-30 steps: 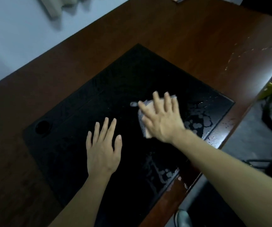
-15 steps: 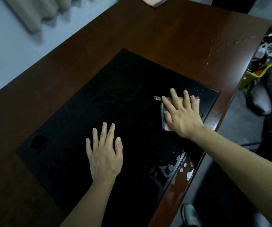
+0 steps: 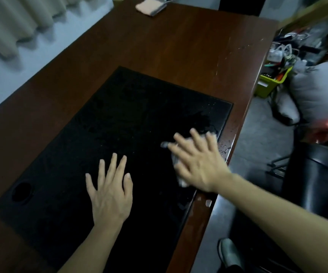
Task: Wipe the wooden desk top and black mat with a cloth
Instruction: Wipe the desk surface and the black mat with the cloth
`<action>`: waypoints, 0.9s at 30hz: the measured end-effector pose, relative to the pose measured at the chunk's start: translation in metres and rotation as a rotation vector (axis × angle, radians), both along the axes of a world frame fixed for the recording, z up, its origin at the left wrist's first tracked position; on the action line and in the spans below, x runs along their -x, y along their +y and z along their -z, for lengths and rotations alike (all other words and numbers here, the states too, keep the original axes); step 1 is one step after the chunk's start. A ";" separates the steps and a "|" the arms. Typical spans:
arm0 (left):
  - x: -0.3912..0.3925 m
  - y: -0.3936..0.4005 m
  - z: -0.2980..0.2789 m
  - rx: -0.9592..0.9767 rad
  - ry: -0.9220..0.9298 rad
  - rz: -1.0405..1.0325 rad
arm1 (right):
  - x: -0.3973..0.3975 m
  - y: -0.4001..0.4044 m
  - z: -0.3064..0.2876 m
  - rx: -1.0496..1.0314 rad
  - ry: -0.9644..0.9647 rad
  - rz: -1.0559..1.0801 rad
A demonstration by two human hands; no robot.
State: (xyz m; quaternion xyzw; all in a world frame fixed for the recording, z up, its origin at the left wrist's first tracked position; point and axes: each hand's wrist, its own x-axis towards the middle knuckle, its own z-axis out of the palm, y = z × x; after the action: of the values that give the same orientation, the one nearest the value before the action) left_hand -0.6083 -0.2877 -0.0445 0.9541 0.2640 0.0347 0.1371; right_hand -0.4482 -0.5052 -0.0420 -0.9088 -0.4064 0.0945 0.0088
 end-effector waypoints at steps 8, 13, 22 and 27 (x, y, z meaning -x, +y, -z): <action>0.001 0.002 0.000 -0.001 -0.018 0.041 | -0.028 0.014 -0.001 0.007 -0.002 0.249; -0.010 0.002 -0.010 -0.021 -0.022 0.115 | 0.055 -0.008 -0.006 -0.068 -0.028 -0.043; -0.098 0.009 -0.014 0.075 -0.014 0.208 | -0.081 -0.037 0.000 -0.001 0.007 0.236; -0.117 0.010 -0.007 0.091 0.010 0.213 | -0.097 -0.026 -0.004 0.029 0.019 0.292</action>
State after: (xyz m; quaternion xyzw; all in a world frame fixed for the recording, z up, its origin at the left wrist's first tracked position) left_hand -0.4910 -0.2776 -0.0372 0.9698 0.1629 0.0032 0.1817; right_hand -0.3509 -0.5313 -0.0376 -0.9573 -0.2683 0.1067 0.0130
